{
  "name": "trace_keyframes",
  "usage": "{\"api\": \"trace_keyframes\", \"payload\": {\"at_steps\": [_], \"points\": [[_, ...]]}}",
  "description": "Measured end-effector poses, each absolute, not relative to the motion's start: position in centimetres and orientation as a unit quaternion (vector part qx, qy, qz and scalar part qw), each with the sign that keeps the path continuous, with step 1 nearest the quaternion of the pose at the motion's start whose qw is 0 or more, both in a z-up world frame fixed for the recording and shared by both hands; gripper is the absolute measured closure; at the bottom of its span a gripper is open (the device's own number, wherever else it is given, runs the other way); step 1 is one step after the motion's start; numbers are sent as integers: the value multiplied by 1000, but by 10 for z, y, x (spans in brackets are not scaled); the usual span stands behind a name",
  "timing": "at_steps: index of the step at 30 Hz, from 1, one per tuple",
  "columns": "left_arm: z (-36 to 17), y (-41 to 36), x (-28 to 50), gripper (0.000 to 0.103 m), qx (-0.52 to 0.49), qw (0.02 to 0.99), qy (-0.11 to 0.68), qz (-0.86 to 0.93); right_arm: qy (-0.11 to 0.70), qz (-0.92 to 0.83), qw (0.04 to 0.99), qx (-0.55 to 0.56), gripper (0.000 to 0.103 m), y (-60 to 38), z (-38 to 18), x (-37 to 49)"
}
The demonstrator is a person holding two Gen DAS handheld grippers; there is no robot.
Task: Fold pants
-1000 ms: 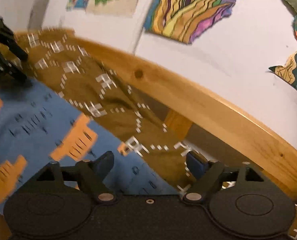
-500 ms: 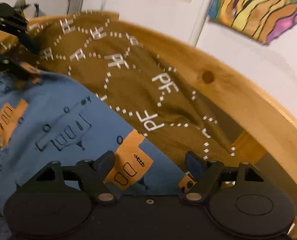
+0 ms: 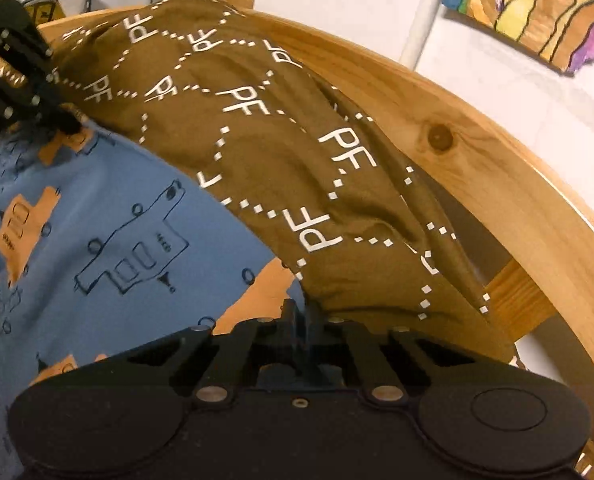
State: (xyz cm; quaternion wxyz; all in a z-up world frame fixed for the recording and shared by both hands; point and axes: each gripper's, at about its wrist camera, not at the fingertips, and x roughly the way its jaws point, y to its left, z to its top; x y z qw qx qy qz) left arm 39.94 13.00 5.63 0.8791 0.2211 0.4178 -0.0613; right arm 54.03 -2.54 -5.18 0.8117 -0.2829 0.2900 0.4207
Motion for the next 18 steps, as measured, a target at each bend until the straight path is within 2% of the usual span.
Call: {"api": "trace_keyframes", "payload": {"at_steps": [9,18], "points": [[75,125,356,102,228,906,349,-73,197,399,845,-297,103,-61,-33,479],[72,97,256,102,336,900,256,-108,120,422,828,-348,103,-120,-15,351]]}}
